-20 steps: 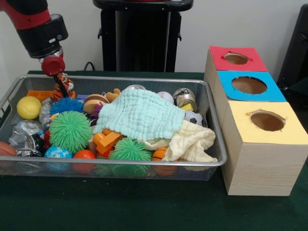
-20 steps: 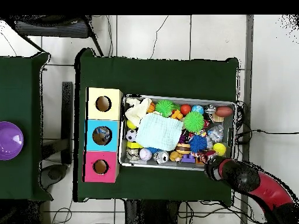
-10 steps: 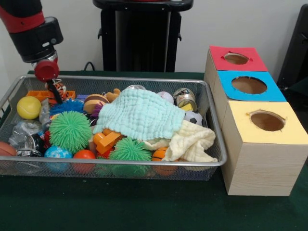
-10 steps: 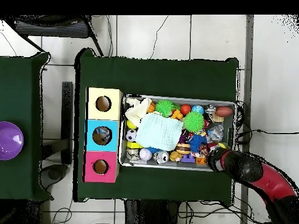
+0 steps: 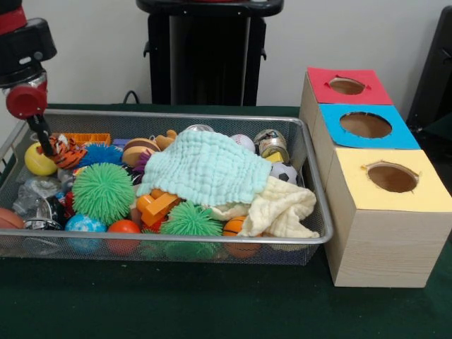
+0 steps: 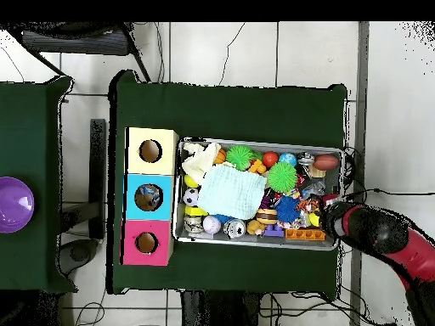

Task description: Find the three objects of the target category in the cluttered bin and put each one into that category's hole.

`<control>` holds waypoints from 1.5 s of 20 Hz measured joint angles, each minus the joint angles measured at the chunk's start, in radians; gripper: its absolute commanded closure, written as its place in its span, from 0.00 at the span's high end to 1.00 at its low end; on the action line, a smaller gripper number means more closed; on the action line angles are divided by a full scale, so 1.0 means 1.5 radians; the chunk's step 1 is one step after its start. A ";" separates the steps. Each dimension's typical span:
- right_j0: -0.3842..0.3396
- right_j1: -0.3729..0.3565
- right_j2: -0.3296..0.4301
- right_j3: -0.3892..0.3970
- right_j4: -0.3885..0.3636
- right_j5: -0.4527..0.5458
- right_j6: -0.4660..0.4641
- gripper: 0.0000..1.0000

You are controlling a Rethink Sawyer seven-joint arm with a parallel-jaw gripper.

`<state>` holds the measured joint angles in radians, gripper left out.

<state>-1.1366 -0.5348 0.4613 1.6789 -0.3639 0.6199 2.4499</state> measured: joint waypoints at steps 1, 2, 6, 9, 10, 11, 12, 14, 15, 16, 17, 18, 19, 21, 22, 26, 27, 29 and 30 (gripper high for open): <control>0.000 -0.005 0.001 -0.004 0.005 0.010 0.000 1.00; 0.000 -0.005 0.001 -0.004 0.006 0.011 0.000 1.00; 0.000 -0.026 0.002 -0.006 0.021 0.055 0.000 1.00; 0.000 -0.056 0.002 0.001 0.037 0.111 0.000 1.00; 0.000 -0.060 0.002 0.002 0.039 0.118 0.000 1.00; 0.000 -0.066 0.002 0.004 0.041 0.125 0.000 1.00; 0.000 -0.069 0.002 0.005 0.042 0.129 0.000 1.00; 0.001 -0.088 0.002 0.013 0.046 0.137 0.000 1.00; 0.001 -0.092 0.002 0.015 0.046 0.137 0.000 1.00; 0.001 -0.097 0.002 0.016 0.046 0.137 0.000 1.00; 0.001 -0.103 0.002 0.017 0.046 0.133 0.000 1.00; 0.001 -0.104 0.002 0.017 0.046 0.129 0.000 1.00; 0.001 -0.105 0.003 0.016 0.046 0.122 0.000 1.00; 0.001 -0.103 0.005 0.013 0.045 0.104 0.000 1.00; 0.001 -0.097 0.007 0.007 0.045 0.084 0.000 1.00; 0.001 -0.072 0.010 -0.011 0.043 0.033 0.000 1.00; 0.001 -0.062 0.011 -0.018 0.043 0.019 0.000 1.00; 0.001 -0.045 0.013 -0.031 0.043 0.001 0.000 1.00; 0.001 -0.039 0.014 -0.035 0.042 -0.004 0.000 1.00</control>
<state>-1.1358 -0.5934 0.4826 1.6259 -0.3007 0.6140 2.4499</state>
